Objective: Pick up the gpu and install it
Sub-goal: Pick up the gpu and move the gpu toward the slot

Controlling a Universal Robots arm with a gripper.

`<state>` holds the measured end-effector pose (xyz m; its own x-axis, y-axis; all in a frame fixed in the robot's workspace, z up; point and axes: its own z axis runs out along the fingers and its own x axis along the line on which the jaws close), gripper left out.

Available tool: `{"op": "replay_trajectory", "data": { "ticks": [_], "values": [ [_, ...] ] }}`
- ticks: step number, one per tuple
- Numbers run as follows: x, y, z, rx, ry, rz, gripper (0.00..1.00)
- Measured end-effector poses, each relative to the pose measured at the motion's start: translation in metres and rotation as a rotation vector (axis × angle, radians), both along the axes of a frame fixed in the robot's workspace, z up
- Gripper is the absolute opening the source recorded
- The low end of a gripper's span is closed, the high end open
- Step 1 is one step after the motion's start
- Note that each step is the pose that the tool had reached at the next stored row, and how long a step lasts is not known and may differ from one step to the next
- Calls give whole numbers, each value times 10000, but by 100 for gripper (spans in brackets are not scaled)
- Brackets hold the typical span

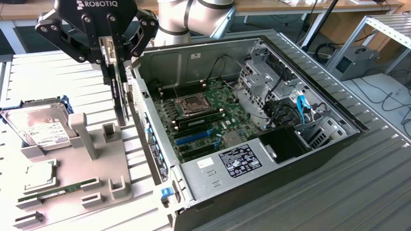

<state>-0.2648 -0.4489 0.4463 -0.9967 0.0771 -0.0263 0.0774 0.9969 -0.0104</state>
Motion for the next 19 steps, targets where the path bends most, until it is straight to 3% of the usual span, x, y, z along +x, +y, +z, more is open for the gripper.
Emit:
{"op": "replay_trajectory", "data": {
  "ticks": [19],
  "values": [
    [114,0,-3,0,0,0,26]
  ]
}}
